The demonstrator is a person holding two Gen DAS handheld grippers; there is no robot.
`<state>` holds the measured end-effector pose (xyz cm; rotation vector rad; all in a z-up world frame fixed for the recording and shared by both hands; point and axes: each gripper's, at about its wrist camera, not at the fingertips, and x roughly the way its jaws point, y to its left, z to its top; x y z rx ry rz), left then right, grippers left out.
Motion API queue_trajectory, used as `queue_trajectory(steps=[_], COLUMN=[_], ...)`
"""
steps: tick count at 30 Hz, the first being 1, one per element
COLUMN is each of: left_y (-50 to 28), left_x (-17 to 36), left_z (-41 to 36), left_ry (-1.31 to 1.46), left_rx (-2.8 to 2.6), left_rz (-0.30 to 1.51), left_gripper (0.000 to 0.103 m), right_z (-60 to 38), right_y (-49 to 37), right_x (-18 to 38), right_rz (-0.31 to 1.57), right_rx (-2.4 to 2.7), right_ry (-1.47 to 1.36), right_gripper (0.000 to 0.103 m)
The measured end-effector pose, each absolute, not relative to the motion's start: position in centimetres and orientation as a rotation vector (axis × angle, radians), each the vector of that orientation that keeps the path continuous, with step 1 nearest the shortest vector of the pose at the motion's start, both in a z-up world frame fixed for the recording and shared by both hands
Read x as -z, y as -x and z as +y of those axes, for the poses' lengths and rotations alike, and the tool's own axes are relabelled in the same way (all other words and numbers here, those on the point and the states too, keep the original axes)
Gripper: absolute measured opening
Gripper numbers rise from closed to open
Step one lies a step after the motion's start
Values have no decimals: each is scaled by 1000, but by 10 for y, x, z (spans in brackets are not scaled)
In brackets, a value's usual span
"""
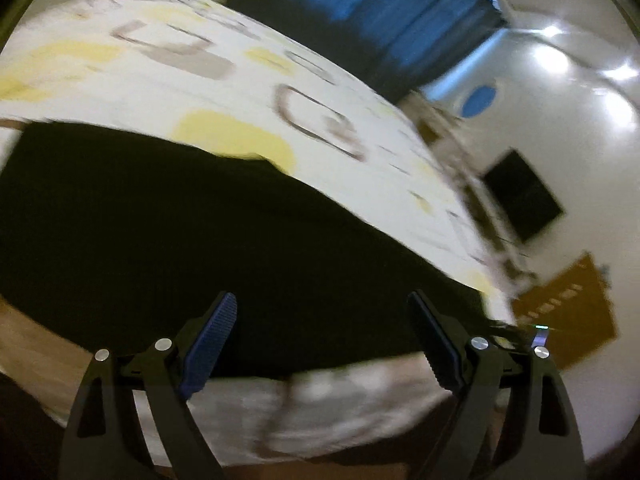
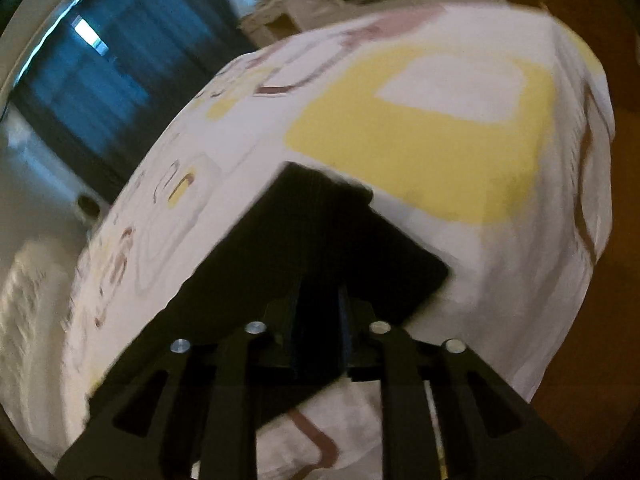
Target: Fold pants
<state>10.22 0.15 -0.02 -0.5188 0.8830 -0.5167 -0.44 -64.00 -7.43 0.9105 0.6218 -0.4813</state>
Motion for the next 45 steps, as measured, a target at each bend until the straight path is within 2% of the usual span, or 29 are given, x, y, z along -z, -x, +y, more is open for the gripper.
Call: queue_trajectory(steps=[4,6,7,14,19,20,22,23,29,34,37,39,45], left_y=[-101,-100,-100,-92,-88,-88,-89,-90,-89,-89,-93,-94,-100], left_x=[5,11,14,24,26,27,29,31,35,38,42,42,41], left_z=[-33,-46,-52,-80,-81,-81,-80,-80,-85,-89,-91,-93,-93], left_ry=[524,511,511,502,508,512,522,526,559,553,561,563,465], left_rx=[597,615,622,664,656,653,646,644,663,672,665,665,607], left_rz=[927,951,962,1004,1018,1018,1025,1030,1062,1060,1073,1059,969], left_gripper=[86,86,86,86,86,86,86,86,86,86,86,86,86], right_z=[-642,-637,-630,-595,-584,-585,-586,-587,-586,-587,-581,-567,-485], right_y=[28,35,39,11,-4,-6,-9,-12,7,16,17,17,-8], right_x=[69,62,58,78,94,94,96,97,92,111,103,99,104], right_rz=[562,533,513,604,651,652,658,664,613,644,635,638,757], right_rx=[510,520,493,217,213,214,219,205,196,224,246,227,-110], right_ry=[-981,-995,-1014,-1206,-1253,-1254,-1248,-1253,-1268,-1300,-1287,-1290,-1317], right_gripper=[20,34,36,39,39,38,27,6,6,6,11,24,31])
